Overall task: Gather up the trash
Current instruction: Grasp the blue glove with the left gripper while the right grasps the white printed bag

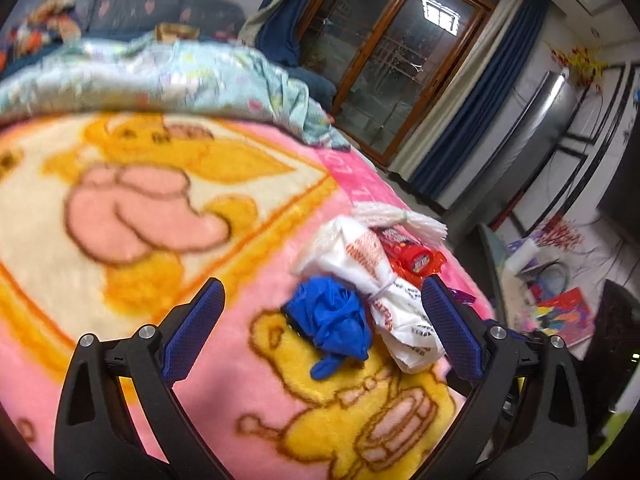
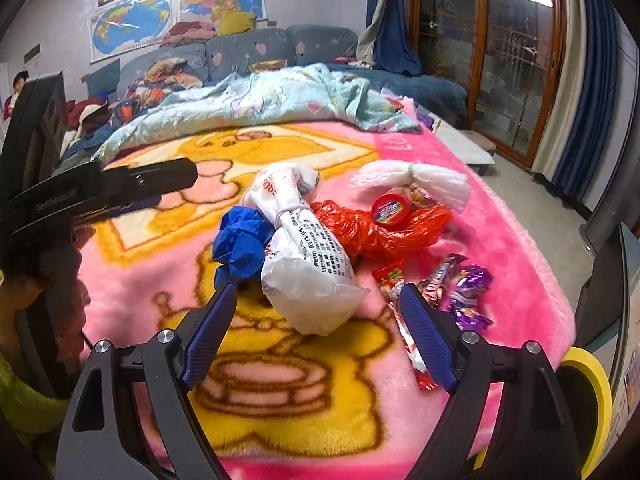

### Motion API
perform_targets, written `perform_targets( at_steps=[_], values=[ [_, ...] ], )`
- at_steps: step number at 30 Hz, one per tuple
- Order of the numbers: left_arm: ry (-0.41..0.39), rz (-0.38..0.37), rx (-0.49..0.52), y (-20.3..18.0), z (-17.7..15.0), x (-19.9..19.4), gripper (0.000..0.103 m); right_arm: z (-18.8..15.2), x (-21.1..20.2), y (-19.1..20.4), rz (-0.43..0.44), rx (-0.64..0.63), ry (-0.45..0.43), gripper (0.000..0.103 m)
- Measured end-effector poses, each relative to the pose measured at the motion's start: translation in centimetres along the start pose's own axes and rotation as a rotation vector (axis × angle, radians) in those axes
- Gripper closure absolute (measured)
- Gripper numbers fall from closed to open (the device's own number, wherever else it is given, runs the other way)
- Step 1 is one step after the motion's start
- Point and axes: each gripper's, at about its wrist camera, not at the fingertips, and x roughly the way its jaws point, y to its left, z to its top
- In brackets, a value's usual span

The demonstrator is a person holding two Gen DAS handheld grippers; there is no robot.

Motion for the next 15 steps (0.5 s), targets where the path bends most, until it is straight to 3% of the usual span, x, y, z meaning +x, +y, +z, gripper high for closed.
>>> perform_targets(
  at_steps=[7,15],
  values=[
    [0.082,-0.087,-0.111,1.8,-1.0,2.4,0.028,0.5,2.4,0.5,0.0,-0.03,0.039,0.022],
    [0.126,-0.141,-0.128,1.4,-1.3,4.0,0.032,0.7,3.8,0.2,0.033,-0.011,0.048,0.024]
  ],
)
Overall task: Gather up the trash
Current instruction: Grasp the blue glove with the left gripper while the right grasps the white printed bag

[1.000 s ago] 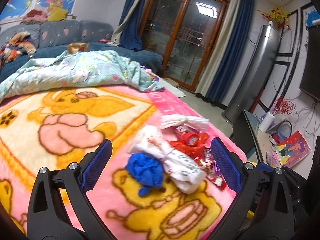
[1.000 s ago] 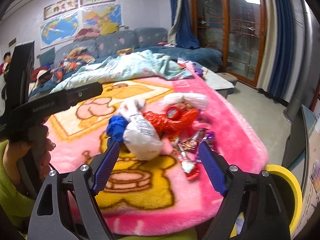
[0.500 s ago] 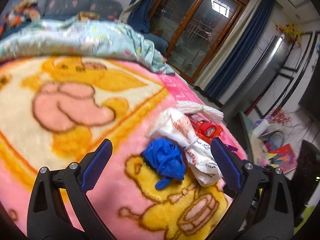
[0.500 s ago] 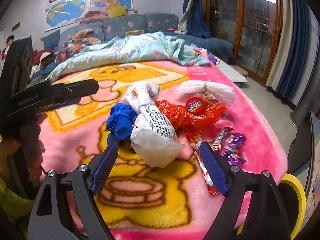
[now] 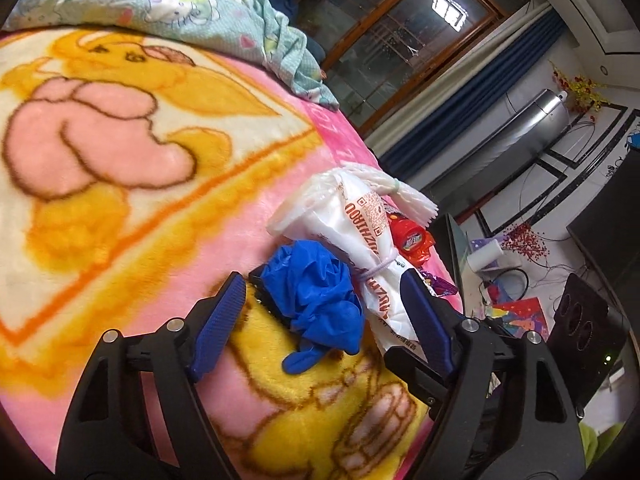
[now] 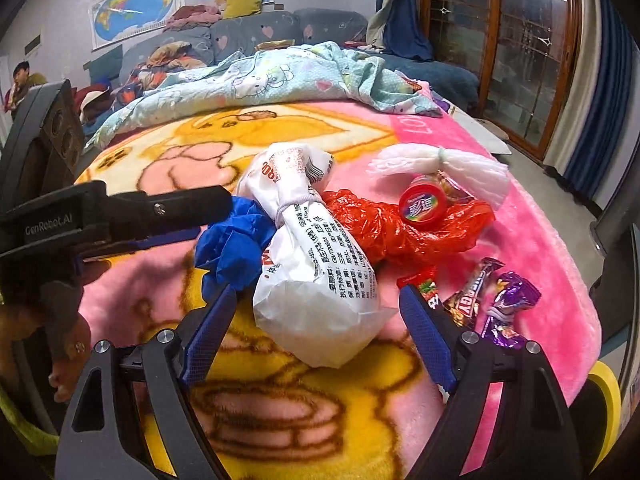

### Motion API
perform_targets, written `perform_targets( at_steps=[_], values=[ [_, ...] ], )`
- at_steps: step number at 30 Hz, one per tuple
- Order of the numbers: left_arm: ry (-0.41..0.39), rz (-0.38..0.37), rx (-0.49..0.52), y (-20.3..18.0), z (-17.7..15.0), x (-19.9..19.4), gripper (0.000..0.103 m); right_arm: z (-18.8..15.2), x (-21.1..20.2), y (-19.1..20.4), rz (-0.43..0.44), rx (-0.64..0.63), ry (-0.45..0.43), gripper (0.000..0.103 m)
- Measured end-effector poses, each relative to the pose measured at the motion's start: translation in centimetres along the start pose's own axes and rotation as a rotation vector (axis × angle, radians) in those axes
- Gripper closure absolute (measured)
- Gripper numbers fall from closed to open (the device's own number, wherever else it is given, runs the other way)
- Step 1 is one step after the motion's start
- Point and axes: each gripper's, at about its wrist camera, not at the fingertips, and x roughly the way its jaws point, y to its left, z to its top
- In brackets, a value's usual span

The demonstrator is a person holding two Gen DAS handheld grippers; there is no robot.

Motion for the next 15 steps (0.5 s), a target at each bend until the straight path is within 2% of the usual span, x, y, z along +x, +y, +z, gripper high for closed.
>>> perform_targets(
  at_steps=[4,5,7,11,15],
  values=[
    [0.027,0.011,-0.008,0.3,-0.1,0.9,0.035,-0.1,0.4,0.1,0.024,-0.003,0.007,0.043],
    [0.036,0.015,-0.013,0.4,-0.2,1.1,0.035,-0.2,0.5,0.0,0.028,-0.003,0.009,0.043],
    [0.048,0.021,-0.018,0.6,-0.3,1.4,0.047,-0.3,0.4,0.0,0.037,-0.001,0.007,0.048],
    [0.066,0.028,-0.014,0.7,-0.7,1.7,0.058,-0.6,0.3,0.0,0.049,-0.003,0.005,0.054],
    [0.071,0.031,0.003,0.5,-0.9,1.5,0.077,-0.7,0.2,0.0,0.058,0.002,0.008,0.059]
  ],
)
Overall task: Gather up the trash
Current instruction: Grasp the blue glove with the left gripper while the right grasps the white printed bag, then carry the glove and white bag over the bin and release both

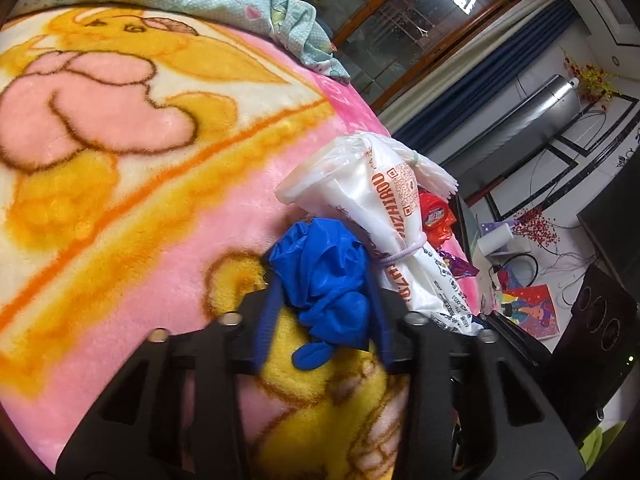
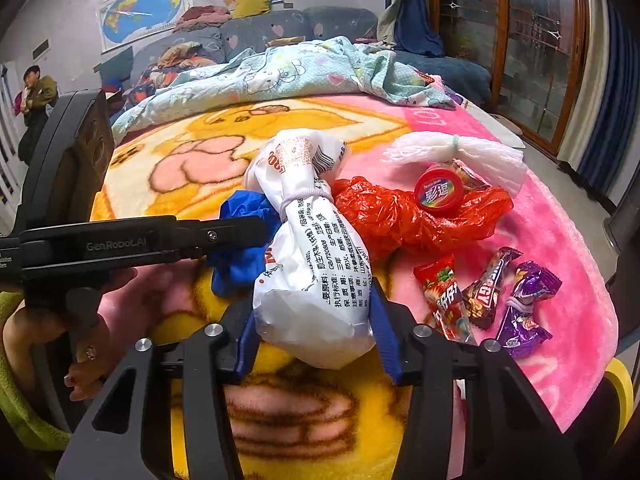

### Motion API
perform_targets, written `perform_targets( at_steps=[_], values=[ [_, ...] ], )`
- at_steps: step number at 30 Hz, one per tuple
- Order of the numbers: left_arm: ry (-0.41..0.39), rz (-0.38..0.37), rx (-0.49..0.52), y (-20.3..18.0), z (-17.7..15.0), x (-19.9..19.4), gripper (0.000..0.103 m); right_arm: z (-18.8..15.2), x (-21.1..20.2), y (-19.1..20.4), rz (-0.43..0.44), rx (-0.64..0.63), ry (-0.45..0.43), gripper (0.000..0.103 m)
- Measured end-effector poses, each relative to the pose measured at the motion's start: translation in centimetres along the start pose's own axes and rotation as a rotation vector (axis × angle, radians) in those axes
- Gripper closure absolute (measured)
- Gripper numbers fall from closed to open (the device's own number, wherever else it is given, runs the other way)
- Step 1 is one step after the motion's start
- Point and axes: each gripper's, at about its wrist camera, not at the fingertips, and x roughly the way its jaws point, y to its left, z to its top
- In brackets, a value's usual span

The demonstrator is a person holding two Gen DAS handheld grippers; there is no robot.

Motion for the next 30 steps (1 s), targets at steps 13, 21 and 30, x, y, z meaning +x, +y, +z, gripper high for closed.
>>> perform_targets(
  at_steps=[13,21,30],
  values=[
    [-0.092,0.036,0.046,-1.3,0.6,-3.5,0.086,0.2,-3.8,-0.7,0.034,0.029,-0.084,0.061],
    [-0.15,0.039,0.101,-3.3,0.8,-5.7,0.086,0.4,-5.7,-1.8,0.019,0.064,-0.122,0.062],
    [-0.187,0.014,0.152,-5.5,0.6,-7.4,0.086,0.8,-8.0,-2.9,0.003,0.102,-0.172,0.062]
  ],
)
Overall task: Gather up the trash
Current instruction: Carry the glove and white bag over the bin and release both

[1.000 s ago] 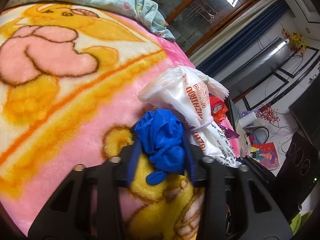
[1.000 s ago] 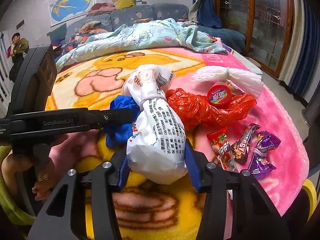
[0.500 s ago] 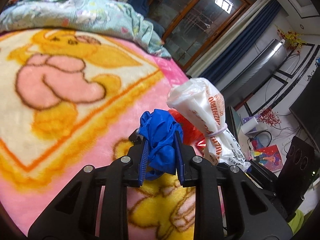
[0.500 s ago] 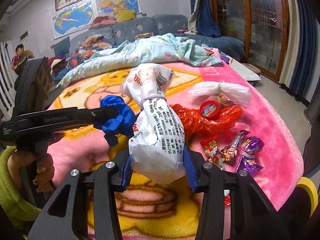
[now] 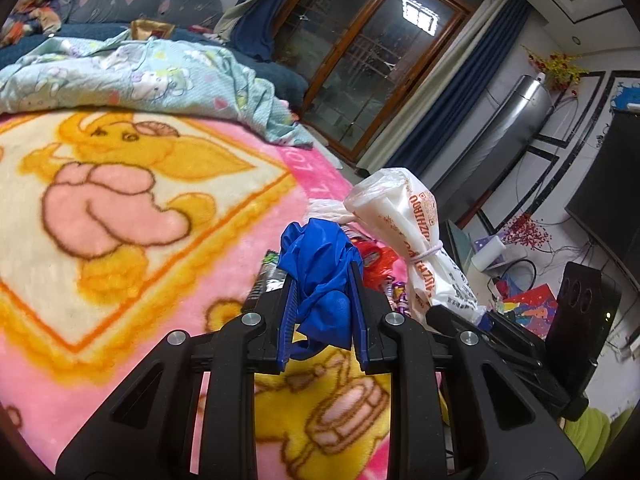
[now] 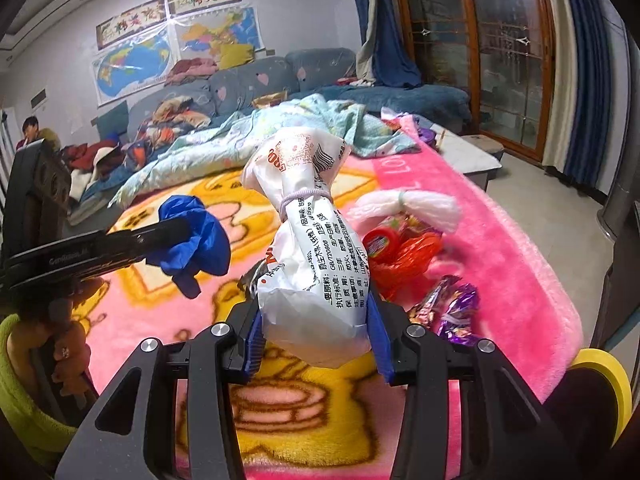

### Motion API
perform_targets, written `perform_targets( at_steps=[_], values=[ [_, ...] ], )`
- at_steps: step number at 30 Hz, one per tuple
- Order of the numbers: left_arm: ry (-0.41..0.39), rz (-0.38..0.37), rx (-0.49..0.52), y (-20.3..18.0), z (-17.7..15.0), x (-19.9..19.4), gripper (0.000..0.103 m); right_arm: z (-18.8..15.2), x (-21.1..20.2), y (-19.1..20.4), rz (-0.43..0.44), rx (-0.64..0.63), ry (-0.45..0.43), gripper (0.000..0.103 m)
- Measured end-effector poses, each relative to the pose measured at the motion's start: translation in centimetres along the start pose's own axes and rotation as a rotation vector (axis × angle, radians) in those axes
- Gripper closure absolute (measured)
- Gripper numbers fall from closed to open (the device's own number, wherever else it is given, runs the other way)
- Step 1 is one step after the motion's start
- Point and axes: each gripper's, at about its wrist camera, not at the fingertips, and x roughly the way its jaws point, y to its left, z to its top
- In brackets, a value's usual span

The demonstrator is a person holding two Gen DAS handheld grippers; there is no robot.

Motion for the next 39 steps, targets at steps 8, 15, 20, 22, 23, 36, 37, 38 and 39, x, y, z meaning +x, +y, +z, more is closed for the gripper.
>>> perform_targets(
  at_steps=[8,15,20,22,23,36,37,38,39],
  values=[
    [-0.005,-0.026,0.046,-2.2,-0.1,-0.1,0.086,0.5,-2.0,-2.0,-0.033,0.041,-0.043,0.062],
    [0.003,-0.058,0.088,-4.3,-0.5,0.5,0.086,0.0,-3.8,-4.0,-0.074,0.089,-0.062,0.061],
    [0.02,-0.08,0.118,-5.8,-1.1,1.1,0.086,-0.4,-5.0,-5.3,-0.107,0.116,-0.081,0.061],
    [0.026,-0.086,0.13,-6.4,-1.4,1.2,0.086,-0.6,-5.7,-5.9,-0.12,0.131,-0.091,0.061],
    [0.028,-0.089,0.136,-6.8,-1.5,1.3,0.086,-0.8,-6.0,-6.2,-0.127,0.139,-0.096,0.061],
    [0.068,-0.136,0.22,-10.8,-3.2,3.1,0.086,-2.8,-8.6,-8.8,-0.196,0.204,-0.116,0.061],
    [0.071,-0.141,0.228,-11.2,-3.4,3.2,0.086,-3.0,-8.8,-9.0,-0.202,0.205,-0.117,0.061],
    [0.074,-0.144,0.234,-11.4,-3.4,3.3,0.086,-3.2,-9.0,-9.1,-0.209,0.209,-0.119,0.061],
    [0.08,-0.149,0.243,-11.7,-3.6,3.5,0.086,-3.3,-9.2,-9.3,-0.215,0.213,-0.122,0.061]
  ],
)
